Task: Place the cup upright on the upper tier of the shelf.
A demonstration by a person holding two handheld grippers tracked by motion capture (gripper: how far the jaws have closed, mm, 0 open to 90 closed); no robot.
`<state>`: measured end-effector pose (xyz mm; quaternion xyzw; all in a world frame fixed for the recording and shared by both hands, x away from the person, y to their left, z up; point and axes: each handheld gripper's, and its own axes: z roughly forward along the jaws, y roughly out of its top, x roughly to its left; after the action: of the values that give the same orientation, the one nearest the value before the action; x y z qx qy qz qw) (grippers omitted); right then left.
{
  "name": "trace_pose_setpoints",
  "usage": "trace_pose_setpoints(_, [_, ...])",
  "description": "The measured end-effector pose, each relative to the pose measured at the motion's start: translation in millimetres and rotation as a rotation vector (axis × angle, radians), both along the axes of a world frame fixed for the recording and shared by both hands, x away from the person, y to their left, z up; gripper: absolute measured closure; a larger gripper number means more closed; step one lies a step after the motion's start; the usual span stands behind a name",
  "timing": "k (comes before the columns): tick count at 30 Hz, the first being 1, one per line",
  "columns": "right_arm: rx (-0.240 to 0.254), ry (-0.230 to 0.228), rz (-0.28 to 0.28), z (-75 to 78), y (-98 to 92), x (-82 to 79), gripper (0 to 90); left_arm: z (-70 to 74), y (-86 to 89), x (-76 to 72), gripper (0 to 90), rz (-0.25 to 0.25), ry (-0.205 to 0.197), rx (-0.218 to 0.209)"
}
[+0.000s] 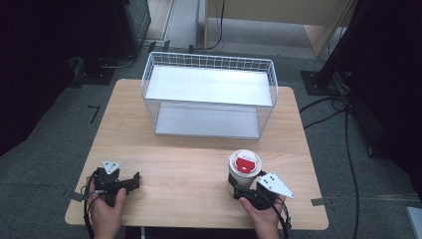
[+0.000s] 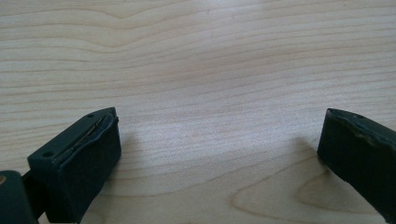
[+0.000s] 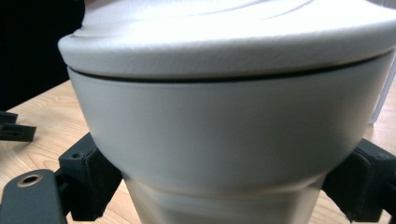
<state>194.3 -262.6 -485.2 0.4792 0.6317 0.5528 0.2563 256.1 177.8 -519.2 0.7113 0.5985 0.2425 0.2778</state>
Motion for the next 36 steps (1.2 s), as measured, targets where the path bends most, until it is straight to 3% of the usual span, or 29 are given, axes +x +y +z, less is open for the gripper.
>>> trace_pose_setpoints(15, [-0.011,-0.059,0.010,17.2,0.7,-5.1,11.1,0.0,0.1,0.0,0.0,0.000,0.000,0.001])
trace_pose_setpoints(36, [0.014,-0.232,-0.082,81.9,-9.6,21.0,11.3,0.1,0.0,0.1,0.0,0.000,0.000,0.000])
